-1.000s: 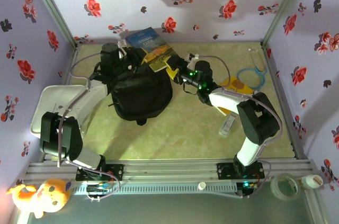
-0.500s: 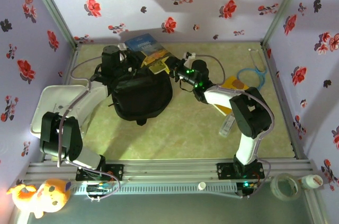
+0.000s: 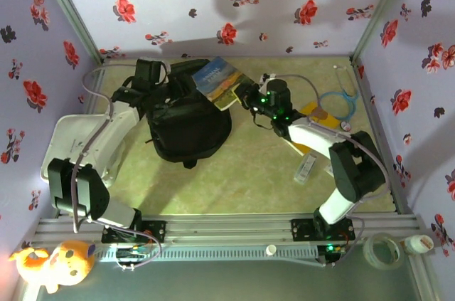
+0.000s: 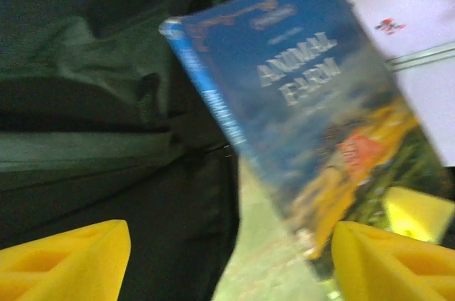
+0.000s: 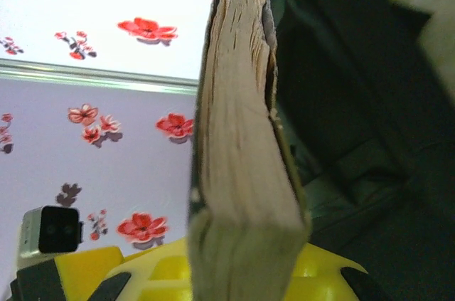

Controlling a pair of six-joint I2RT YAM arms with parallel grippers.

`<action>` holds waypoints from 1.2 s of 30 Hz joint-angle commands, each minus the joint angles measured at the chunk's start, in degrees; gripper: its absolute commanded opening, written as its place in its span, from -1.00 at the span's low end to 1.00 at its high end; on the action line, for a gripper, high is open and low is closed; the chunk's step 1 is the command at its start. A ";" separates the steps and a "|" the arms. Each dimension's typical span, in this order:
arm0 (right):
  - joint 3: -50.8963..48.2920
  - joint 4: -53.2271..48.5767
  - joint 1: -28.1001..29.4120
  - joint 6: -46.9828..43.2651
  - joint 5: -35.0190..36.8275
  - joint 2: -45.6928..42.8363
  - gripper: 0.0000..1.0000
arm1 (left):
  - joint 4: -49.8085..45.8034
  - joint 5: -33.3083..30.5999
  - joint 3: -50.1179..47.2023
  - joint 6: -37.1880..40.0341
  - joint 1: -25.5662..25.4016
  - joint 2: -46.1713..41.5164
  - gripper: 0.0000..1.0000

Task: Pack the student bag

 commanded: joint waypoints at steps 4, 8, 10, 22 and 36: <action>-0.96 -10.07 -2.68 -11.54 6.37 -8.21 -0.88 | -19.13 -9.46 6.64 24.22 -2.02 3.44 0.59; -1.87 -14.30 -3.82 -14.07 9.08 -11.00 -0.88 | -21.20 -8.92 7.54 29.79 -5.36 7.18 0.59; -2.31 -15.65 -4.32 -14.62 9.76 -11.91 -0.88 | -22.50 -8.34 8.17 32.44 -8.32 9.75 0.57; -3.41 -17.71 -5.68 -14.56 10.20 -12.32 -0.87 | -26.89 0.54 9.86 37.16 -16.81 20.38 0.18; -3.06 -17.44 -6.47 -14.59 8.42 -10.83 -0.87 | -29.00 4.95 11.72 37.09 -16.94 26.66 -0.25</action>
